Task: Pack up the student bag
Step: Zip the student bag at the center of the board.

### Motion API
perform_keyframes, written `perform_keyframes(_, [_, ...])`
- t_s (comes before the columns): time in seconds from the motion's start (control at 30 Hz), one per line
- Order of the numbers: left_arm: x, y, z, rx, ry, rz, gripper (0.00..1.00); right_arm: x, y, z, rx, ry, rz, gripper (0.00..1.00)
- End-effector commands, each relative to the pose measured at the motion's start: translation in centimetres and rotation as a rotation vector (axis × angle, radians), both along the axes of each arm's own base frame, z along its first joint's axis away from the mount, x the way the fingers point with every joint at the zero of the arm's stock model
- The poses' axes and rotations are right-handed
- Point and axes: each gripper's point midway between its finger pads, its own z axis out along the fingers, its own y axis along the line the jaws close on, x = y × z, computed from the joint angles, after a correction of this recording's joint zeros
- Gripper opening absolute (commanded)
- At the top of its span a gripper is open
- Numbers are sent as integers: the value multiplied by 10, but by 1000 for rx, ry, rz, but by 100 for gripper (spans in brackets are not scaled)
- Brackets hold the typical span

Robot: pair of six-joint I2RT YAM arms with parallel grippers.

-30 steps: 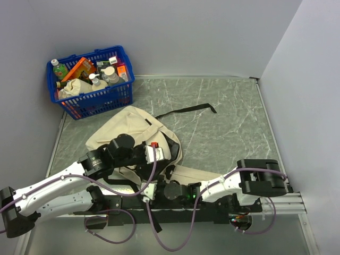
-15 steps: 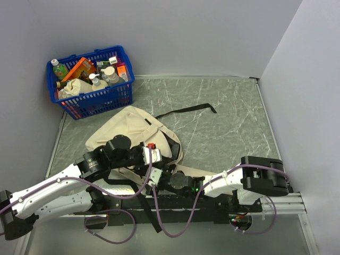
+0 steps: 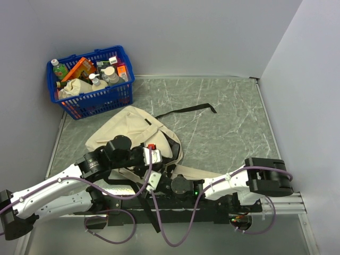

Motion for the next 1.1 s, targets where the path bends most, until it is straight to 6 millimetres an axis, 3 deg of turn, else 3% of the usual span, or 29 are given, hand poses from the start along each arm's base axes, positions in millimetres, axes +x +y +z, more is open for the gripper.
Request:
perform_keyframes(0.0, [-1, -10, 24, -91, -44, -31, 1, 1, 11, 36, 111, -18, -12, 93])
perform_keyframes(0.23, [-2, -8, 25, -98, -51, -27, 1, -6, 16, 22, 72, 29, 42, 80])
perform_keyframes(0.53, [-3, -7, 26, -106, -56, -35, 1, -21, 18, 15, 57, 100, 117, 41])
perform_keyframes(0.6, [-4, -7, 25, -105, -56, -39, 1, -23, 19, 15, 58, 108, 128, 36])
perform_keyframes(1.07, [-10, -8, 21, -101, -36, -66, 1, -14, 28, 23, 75, 117, 102, 40])
